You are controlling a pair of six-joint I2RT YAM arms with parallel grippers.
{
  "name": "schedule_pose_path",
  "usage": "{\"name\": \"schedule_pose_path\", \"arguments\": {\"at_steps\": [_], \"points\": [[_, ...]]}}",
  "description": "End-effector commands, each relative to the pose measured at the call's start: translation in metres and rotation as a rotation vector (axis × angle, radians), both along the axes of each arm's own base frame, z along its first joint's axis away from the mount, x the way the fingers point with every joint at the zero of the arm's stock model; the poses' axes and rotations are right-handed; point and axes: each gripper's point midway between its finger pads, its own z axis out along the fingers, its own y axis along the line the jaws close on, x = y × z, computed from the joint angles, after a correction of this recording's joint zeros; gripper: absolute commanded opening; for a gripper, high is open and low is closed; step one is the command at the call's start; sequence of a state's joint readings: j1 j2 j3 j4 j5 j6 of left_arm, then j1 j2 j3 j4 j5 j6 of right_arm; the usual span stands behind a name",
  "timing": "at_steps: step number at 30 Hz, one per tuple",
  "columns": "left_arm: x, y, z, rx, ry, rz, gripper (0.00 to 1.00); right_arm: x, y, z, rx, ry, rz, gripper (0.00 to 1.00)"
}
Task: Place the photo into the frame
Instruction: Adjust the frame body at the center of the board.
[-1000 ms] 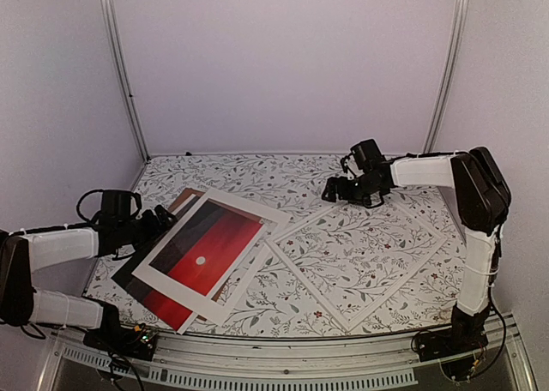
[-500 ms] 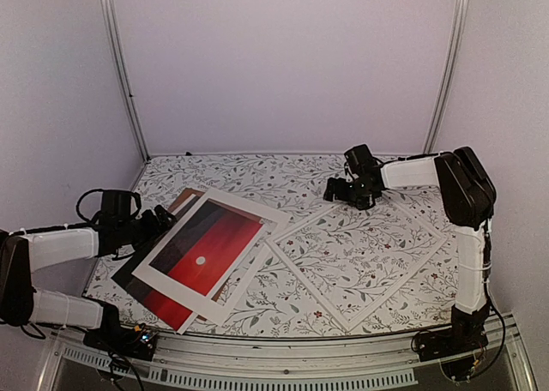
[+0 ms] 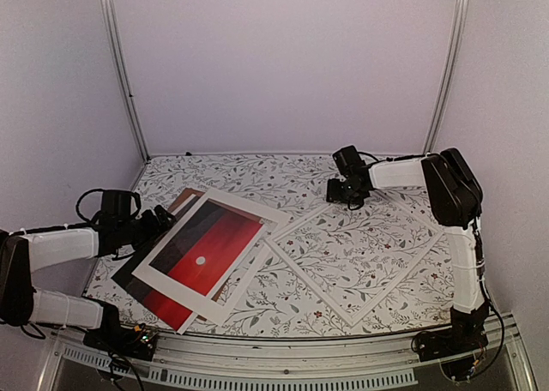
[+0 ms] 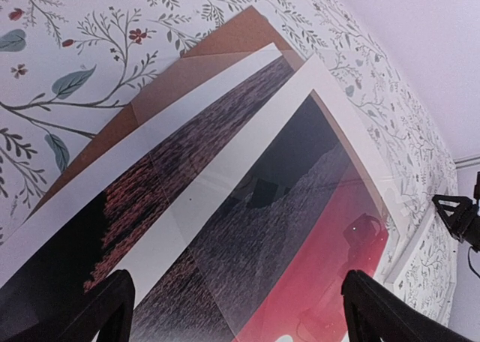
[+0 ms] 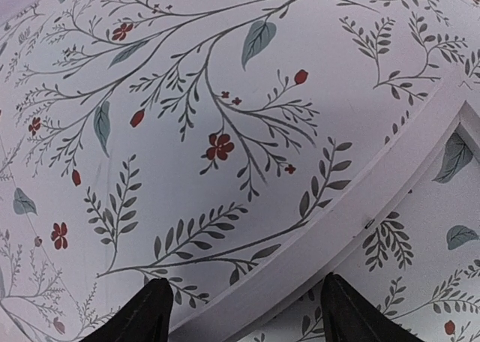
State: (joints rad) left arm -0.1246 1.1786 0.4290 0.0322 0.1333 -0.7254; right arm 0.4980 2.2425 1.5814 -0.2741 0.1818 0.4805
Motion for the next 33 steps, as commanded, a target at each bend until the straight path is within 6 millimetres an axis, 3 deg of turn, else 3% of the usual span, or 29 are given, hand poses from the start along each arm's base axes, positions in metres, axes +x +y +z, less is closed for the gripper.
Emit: {"name": "schedule_pose_path", "arguments": {"at_steps": [1,7,15,24,28,33], "points": [[0.001,-0.001,-0.001,0.025,-0.011,-0.013,0.99,-0.017,-0.006,-0.031,-0.133,0.080,0.059,0.65],[0.001,0.000,-0.001,0.039,-0.009,-0.015,0.99,-0.023,-0.006,-0.033,-0.182,0.096,0.145,0.54],[-0.001,0.002,-0.003,0.067,-0.001,-0.017,0.99,-0.026,-0.002,-0.017,-0.235,0.086,0.290,0.46],[-0.003,0.004,-0.007,0.082,0.014,-0.013,0.99,-0.039,-0.019,-0.006,-0.296,0.109,0.371,0.42],[-0.001,0.008,-0.008,0.105,0.021,0.001,0.99,-0.041,-0.014,0.015,-0.265,0.076,0.391,0.49],[0.010,0.016,-0.001,0.141,-0.001,0.035,0.99,-0.041,0.001,0.053,-0.187,-0.017,0.401,0.73]]}}
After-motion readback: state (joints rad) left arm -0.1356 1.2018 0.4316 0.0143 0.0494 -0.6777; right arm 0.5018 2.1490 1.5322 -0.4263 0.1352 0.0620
